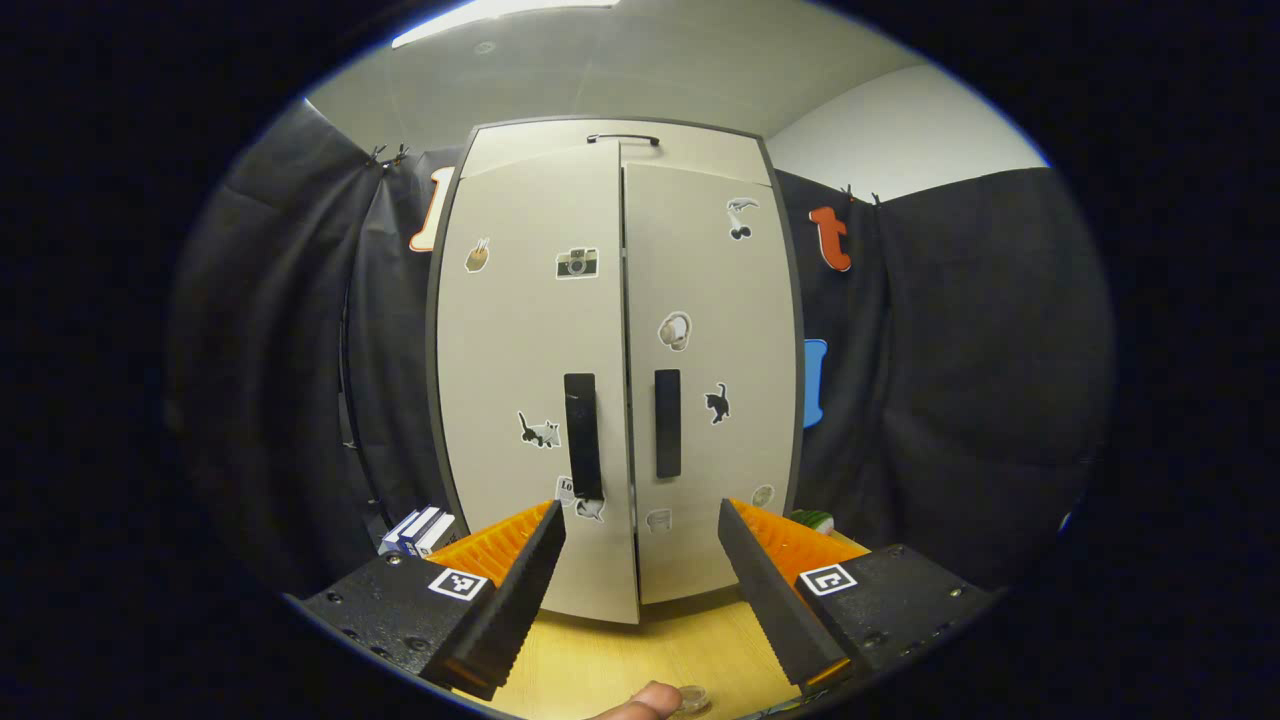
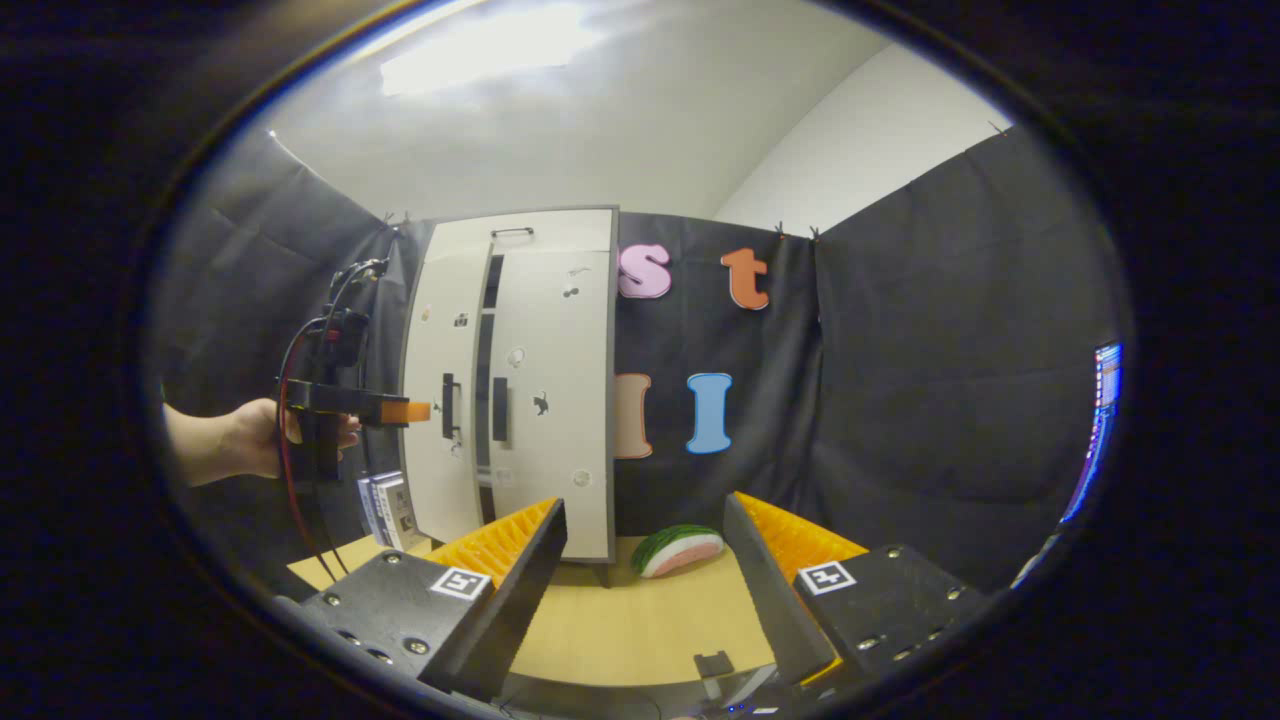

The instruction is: Grasp the bottle in the cabinet with the left hand and place it on the coaster, then close the right door with the right hand and the left door with the left hand.

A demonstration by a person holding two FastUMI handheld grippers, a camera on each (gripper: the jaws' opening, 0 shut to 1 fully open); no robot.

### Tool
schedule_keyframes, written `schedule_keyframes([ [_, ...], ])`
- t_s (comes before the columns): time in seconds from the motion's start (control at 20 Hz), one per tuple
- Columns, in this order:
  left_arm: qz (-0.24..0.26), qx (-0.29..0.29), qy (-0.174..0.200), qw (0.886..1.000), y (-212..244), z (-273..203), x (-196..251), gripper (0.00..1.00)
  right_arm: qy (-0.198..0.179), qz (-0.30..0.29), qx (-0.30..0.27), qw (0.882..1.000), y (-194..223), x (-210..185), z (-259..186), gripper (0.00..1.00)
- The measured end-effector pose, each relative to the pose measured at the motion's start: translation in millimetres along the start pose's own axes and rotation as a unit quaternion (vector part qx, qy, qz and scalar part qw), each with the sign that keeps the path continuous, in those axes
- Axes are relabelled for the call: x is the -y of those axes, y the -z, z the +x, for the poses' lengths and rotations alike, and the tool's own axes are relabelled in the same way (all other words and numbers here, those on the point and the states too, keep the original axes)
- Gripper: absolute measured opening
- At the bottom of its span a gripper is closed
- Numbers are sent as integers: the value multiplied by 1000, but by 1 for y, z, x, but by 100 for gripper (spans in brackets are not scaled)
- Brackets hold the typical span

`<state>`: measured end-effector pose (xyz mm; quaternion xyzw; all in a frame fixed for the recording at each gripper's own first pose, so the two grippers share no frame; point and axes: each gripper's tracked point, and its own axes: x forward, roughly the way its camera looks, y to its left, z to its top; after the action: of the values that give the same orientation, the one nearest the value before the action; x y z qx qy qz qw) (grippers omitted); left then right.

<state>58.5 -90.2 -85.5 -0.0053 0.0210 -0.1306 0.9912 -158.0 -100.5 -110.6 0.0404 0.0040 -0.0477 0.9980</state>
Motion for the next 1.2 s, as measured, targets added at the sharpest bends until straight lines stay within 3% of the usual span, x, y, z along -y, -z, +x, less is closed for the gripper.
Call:
schedule_keyframes([
  [0.35,-13,6,25,1000,-16,-35,8,98,-26,-17,5,1000,-25,-57,48,96],
  [0.6,-7,28,17,999,-33,-43,-10,98,-44,-24,6,999,-39,-103,75,96],
  [0.9,-21,17,24,999,-41,-59,-24,97,-40,3,5,999,-56,-131,97,96],
  [1.0,-18,22,8,1000,-42,-65,-32,96,-40,7,8,999,-61,-137,102,96],
  [1.2,-11,9,15,1000,-19,-70,-30,96,-7,-4,0,1000,-58,-127,112,96],
])
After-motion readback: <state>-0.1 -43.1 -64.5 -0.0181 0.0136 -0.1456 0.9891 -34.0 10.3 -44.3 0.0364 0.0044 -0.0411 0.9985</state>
